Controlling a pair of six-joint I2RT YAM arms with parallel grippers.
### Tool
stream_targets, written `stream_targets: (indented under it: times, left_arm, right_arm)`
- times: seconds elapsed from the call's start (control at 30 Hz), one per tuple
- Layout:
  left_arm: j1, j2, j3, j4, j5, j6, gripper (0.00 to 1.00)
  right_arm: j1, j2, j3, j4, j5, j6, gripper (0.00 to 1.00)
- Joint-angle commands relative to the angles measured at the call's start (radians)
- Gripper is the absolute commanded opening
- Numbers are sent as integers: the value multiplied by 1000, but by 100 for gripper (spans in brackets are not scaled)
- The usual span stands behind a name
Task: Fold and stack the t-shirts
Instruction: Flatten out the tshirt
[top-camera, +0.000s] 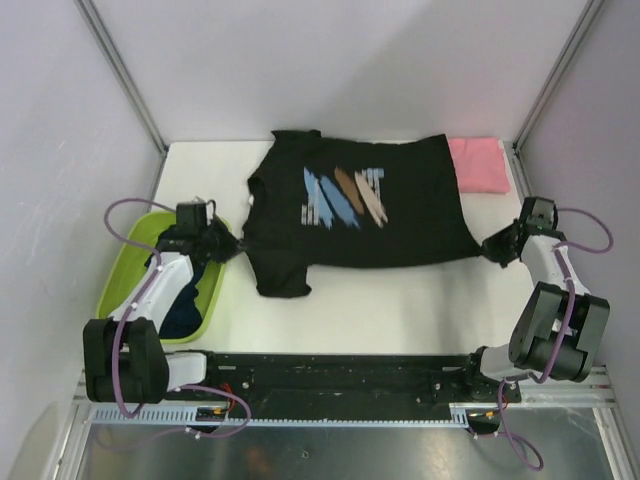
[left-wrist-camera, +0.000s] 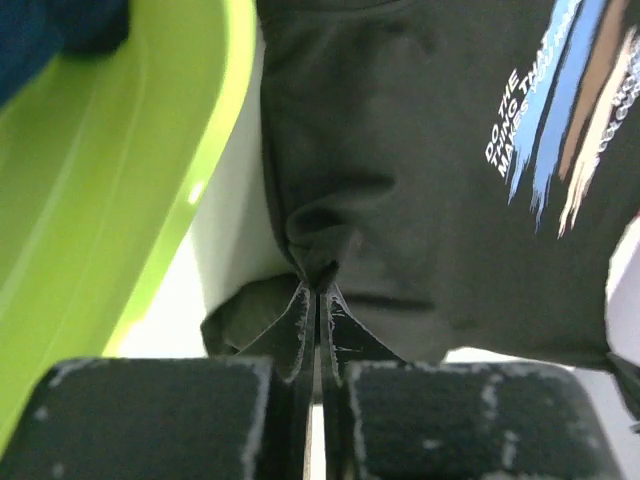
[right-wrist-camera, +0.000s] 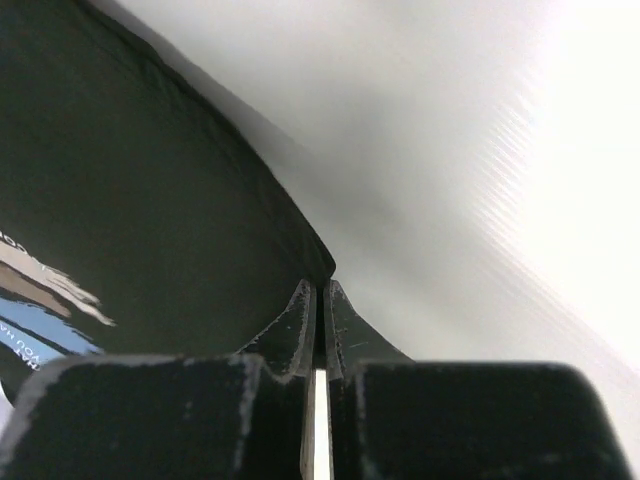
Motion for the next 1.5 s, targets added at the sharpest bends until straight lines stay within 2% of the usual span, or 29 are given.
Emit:
stream_targets:
  times: [0.0, 0.2, 0.47, 0.53, 0.63, 0.77, 0.8, 0.87, 1.1, 1.2, 1.33, 1.47]
  left_arm:
    - [-66, -65, -67, -63, -101, 78, 0]
    - [-103, -88, -120, -161, -153, 101, 0]
    - [-106, -152, -141, -271, -208, 122, 0]
    - [-112, -147, -148, -272, -204, 122, 3]
    - [-124, -141, -129, -272, -200, 144, 18]
    - [-149, -184, -98, -271, -169, 164, 54]
    - [-163, -200, -94, -275, -171, 165, 60]
    - [-203, -245, -104, -293, -187, 144, 64]
    - [-449, -360, -235, -343, -307, -39, 47]
    - [-517, -390, -290, -358, -361, -116, 41]
    - [-571, -401, -329, -361, -409, -182, 38]
    - [-635, -346, -322, -358, -466, -220, 38]
  right_arm:
    - [-6, 16, -69, -4, 58, -55, 0]
    - [-27, 13, -108, -76, 131, -60, 0]
    - [-46, -69, -120, -172, 190, -54, 0]
    - [-51, -78, -124, -174, 188, -59, 0]
    - [-50, -61, -126, -142, 140, -76, 0]
    - [-41, -37, -126, -95, 104, -87, 0]
    - [-40, -31, -126, -84, 100, -91, 0]
    - [-39, -15, -124, -64, 91, -99, 0]
    - [-39, 12, -111, -48, 86, -106, 0]
    - [-39, 8, -104, -56, 85, -111, 0]
    - [-37, -6, -100, -65, 83, -113, 0]
    - [-39, -18, -99, -71, 80, -112, 0]
